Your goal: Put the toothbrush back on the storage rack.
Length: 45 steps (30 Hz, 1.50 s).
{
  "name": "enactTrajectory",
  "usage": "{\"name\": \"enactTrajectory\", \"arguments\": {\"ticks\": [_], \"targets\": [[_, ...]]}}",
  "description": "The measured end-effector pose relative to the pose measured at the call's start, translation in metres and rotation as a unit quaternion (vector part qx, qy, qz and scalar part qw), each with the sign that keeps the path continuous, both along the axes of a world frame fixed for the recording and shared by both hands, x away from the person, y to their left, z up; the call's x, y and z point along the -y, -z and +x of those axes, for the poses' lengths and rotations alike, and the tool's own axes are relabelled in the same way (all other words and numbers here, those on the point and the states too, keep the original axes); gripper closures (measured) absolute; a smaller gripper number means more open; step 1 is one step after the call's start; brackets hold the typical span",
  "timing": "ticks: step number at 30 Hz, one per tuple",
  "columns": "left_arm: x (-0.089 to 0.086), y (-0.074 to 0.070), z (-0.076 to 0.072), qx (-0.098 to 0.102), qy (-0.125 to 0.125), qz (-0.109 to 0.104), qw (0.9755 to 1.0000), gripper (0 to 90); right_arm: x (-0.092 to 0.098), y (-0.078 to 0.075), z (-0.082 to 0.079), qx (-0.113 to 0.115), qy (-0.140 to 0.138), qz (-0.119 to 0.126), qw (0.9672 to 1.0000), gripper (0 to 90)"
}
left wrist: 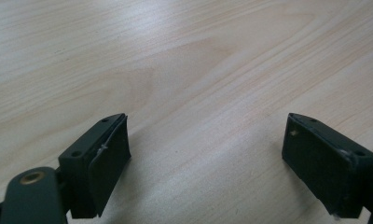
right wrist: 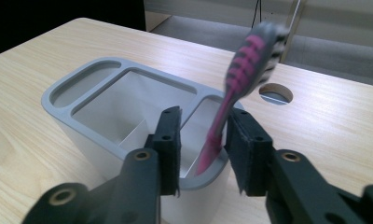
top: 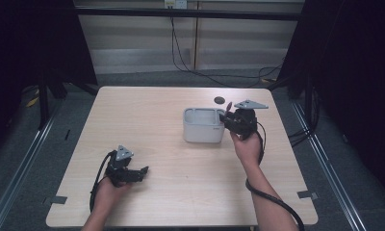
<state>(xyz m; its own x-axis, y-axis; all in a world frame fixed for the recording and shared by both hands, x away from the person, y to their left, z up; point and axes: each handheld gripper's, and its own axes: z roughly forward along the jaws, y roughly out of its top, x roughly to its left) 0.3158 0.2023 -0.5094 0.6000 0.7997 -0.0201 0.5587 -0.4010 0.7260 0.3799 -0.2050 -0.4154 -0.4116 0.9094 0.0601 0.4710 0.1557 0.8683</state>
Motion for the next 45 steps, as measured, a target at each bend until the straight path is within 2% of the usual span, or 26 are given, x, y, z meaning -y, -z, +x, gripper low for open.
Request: {"name": "enactTrajectory", "arguments": {"ticks": [1, 17, 30, 45], "targets": [[0.000, 0.000, 0.000, 0.001, 0.000, 0.001, 1.0000, 14.6, 0.000, 0.000, 0.000, -0.002, 0.002, 0.000, 1.0000, 61.2], [0.000, 0.000, 0.000, 0.000, 0.000, 0.000, 1.0000, 14.6, 0.003, -0.002, 0.000, 0.002, 0.018, 0.001, 0.9998, 47.1], [0.000, 0.000, 0.000, 0.000, -0.001, -0.001, 1.0000, 14.6, 0.013, -0.005, -0.003, -0.006, 0.012, 0.020, 0.9997, 32.3], [0.000, 0.000, 0.000, 0.000, -0.001, -0.001, 1.0000, 14.6, 0.022, -0.003, -0.009, -0.019, 0.018, 0.035, 0.9990, 26.7]]}}
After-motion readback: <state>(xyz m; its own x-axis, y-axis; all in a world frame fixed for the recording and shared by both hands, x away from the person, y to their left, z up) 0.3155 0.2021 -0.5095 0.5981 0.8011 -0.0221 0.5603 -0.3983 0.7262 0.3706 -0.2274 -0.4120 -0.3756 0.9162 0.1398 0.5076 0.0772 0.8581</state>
